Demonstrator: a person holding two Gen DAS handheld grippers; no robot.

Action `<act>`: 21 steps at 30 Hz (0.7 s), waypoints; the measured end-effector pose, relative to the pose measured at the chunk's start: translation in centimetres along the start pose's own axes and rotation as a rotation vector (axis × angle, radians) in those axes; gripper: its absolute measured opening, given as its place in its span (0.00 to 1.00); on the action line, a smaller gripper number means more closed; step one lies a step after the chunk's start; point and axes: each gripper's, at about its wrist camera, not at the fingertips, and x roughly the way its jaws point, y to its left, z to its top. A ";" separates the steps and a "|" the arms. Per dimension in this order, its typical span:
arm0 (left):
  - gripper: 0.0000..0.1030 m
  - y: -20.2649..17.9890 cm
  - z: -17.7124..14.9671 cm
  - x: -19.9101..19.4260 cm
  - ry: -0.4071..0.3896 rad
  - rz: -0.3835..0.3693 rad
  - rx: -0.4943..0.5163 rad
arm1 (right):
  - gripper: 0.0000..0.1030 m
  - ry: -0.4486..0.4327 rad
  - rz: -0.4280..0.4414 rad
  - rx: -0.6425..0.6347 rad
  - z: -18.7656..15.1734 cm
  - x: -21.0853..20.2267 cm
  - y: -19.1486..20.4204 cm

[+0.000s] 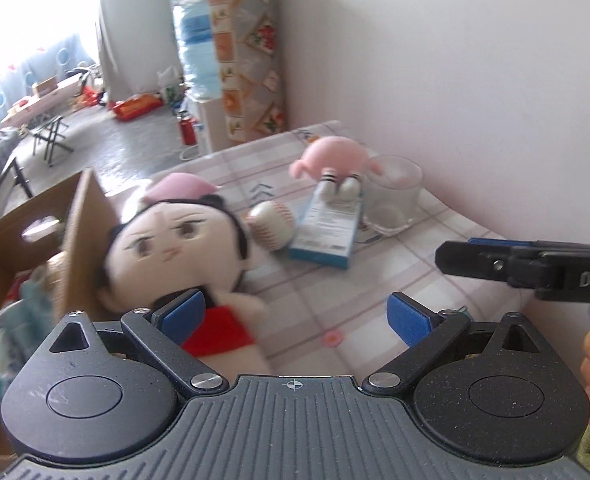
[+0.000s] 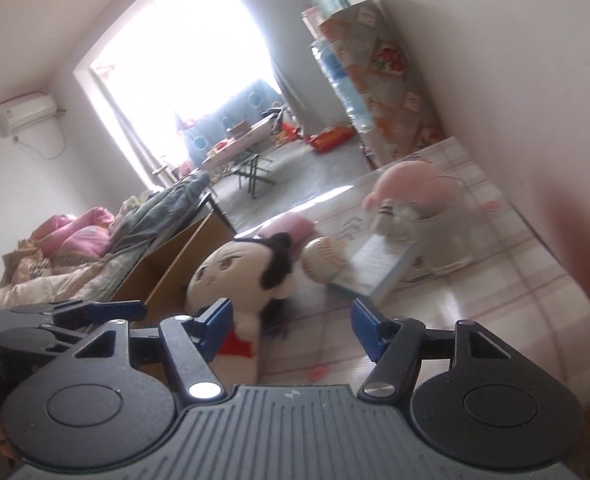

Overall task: Organize soft objects
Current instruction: 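Move both grippers back up to the bedside table, then grasp the blue medicine box on the table with the left gripper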

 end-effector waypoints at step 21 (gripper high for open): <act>0.93 -3.2 3.7 12.1 0.044 -0.088 0.088 | 0.66 -0.028 -0.032 0.179 1.1 4.5 -7.2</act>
